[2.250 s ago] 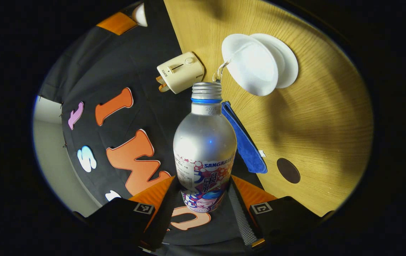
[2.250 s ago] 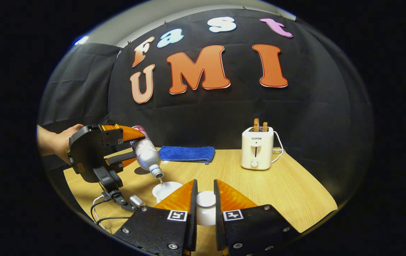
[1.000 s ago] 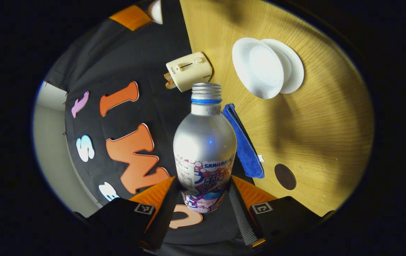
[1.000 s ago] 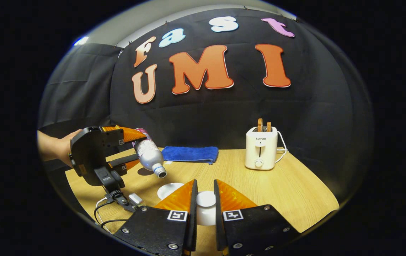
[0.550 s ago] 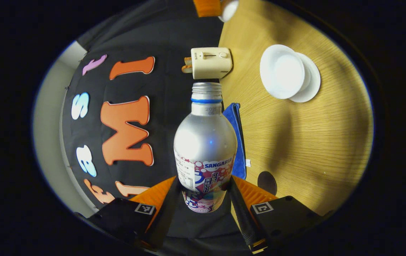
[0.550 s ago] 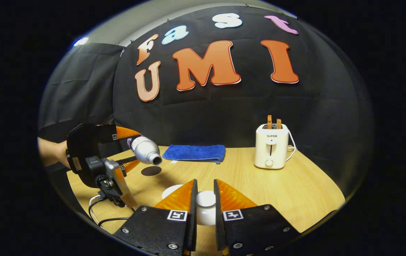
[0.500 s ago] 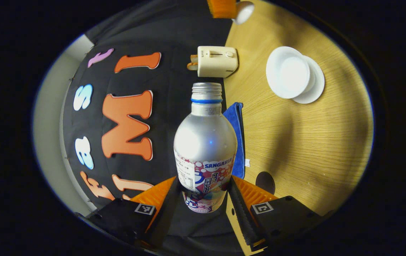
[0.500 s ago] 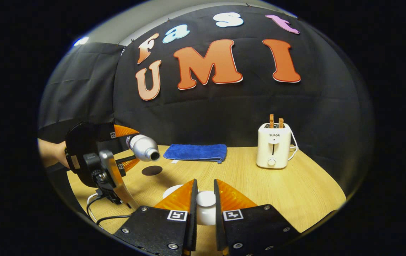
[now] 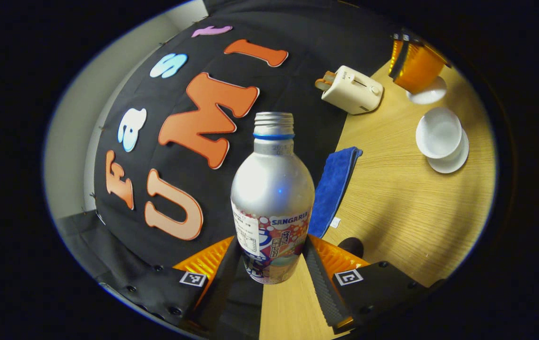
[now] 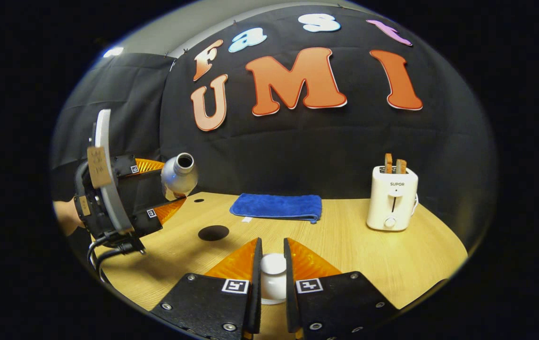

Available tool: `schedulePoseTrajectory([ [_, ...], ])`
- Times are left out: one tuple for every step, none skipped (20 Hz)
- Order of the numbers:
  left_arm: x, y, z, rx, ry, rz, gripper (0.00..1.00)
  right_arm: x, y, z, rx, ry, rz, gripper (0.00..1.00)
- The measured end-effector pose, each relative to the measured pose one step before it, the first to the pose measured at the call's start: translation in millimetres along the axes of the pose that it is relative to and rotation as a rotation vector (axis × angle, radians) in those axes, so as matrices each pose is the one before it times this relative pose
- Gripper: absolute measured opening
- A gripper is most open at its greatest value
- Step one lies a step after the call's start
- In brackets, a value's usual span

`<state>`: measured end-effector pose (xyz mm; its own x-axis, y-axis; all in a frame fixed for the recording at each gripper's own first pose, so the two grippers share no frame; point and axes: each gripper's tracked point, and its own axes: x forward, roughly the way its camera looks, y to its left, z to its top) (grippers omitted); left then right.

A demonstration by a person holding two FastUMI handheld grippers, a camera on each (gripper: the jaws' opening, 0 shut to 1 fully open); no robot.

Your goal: Open the teacup lid with one hand, grasp the water bottle and pour water into the teacup with the other hand; after pouring, place the water bottle on the coaster and then close the teacup lid.

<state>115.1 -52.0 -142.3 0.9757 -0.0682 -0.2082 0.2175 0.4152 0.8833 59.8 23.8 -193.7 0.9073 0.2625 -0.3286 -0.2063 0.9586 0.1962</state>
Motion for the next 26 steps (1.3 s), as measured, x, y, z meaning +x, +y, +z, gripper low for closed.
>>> schedulePoseTrajectory([
  [0.03,-1.14,-5.71,-0.05308,0.01448,-0.00011,0.81,4.52,3.22,-3.05,0.00080,0.00617,0.00837,0.22],
  [1.07,0.00,-4.68,-0.06597,0.01340,0.00198,0.83,4.31,3.94,-1.06,-0.00077,0.00363,0.00474,0.22],
  [0.41,1.66,-3.58,-0.06890,0.01149,-0.00446,0.83,4.65,1.80,-1.88,-0.00172,0.00413,0.00492,0.22],
  [3.22,1.85,-3.71,-0.06517,0.01506,0.00232,0.81,3.46,0.70,-1.87,-0.00048,0.00336,-0.00008,0.22],
  [0.26,0.27,-4.85,-0.05605,0.01004,-0.00230,0.81,3.70,0.73,-3.17,0.00068,0.00736,0.00127,0.22],
  [4.29,3.18,-1.51,-0.05174,0.01174,0.00576,0.81,2.58,-0.08,-2.75,-0.00110,0.00616,-0.00110,0.22],
  [0.36,-0.77,-2.10,-0.05046,0.00884,-0.00312,0.83,2.40,-1.06,-3.95,-0.00344,0.00732,-0.00404,0.23],
  [1.18,0.31,-2.66,-0.04269,0.00928,0.00011,0.83,3.22,-1.12,-3.86,-0.00051,0.00466,-0.00265,0.23],
  [3.11,0.75,-4.10,-0.03012,0.01258,-0.00379,0.83,2.31,-1.88,-4.31,0.00226,0.00535,-0.00487,0.22],
  [4.21,1.39,-4.52,-0.03393,0.01212,0.00131,0.83,1.73,-0.68,-3.81,0.00654,0.00398,0.00018,0.23],
  [3.75,-2.39,-4.58,-0.04219,0.01549,-0.00785,0.81,2.53,0.41,-3.49,0.00651,0.00280,0.00032,0.23],
  [2.46,-0.65,-1.73,-0.05150,0.01323,-0.01173,0.83,1.88,0.25,-3.78,0.00230,0.00667,0.00029,0.23],
  [1.04,1.62,-2.07,-0.05519,0.01378,-0.00986,0.83,1.38,-2.32,-4.13,-0.00386,0.01023,-0.00733,0.23],
  [2.29,-0.12,-2.69,-0.05145,0.01289,-0.01330,0.83,2.30,-1.89,-3.20,0.00075,0.00117,-0.00731,0.23],
  [5.21,0.17,-7.43,-0.05194,0.00880,-0.00601,0.83,-3.30,1.42,-0.43,0.00615,-0.00160,0.00609,0.23],
  [3.65,-1.09,-2.59,-0.04237,0.00765,-0.01181,0.83,1.15,2.06,-0.62,0.00463,-0.00470,0.00416,0.22],
  [1.52,-0.88,-2.21,-0.04288,0.00209,-0.00358,0.81,-0.17,0.03,0.06,-0.00433,-0.00489,0.00318,0.23],
  [1.47,-0.92,-0.58,-0.03523,0.00442,-0.00815,0.83,-0.09,0.57,-0.25,-0.00902,-0.00271,0.00302,0.22],
  [1.18,0.11,-0.07,-0.03177,0.00236,-0.00290,0.82,-0.83,1.00,0.29,-0.00958,-0.00135,0.00356,0.22],
  [2.15,0.24,2.37,-0.02911,0.00045,-0.00677,0.82,-0.03,0.14,-0.84,-0.01352,-0.00131,-0.00147,0.24],
  [3.12,-0.72,1.17,-0.02511,0.00001,-0.00156,0.82,1.10,-0.78,0.14,-0.01001,-0.00014,-0.00462,0.26],
  [1.72,-2.30,-0.03,-0.02031,0.00003,-0.00492,0.83,0.29,0.18,-0.72,-0.00478,0.00190,-0.00534,0.29],
  [1.31,0.08,-2.22,-0.01904,0.00078,-0.00314,0.82,-0.94,-2.81,-0.97,-0.00118,0.00653,-0.01290,0.30],
  [1.78,0.39,0.73,-0.01663,0.00006,-0.00983,0.83,0.44,-3.05,-0.40,0.01091,0.00493,-0.00978,0.37],
  [5.29,-1.01,0.66,-0.02205,-0.00228,-0.01320,0.82,-0.54,-0.84,0.78,0.02054,0.00193,0.00277,0.40],
  [7.27,0.08,1.18,-0.01983,-0.00114,-0.01112,0.83,-2.20,1.40,2.57,0.02409,-0.00473,0.00797,0.49],
])
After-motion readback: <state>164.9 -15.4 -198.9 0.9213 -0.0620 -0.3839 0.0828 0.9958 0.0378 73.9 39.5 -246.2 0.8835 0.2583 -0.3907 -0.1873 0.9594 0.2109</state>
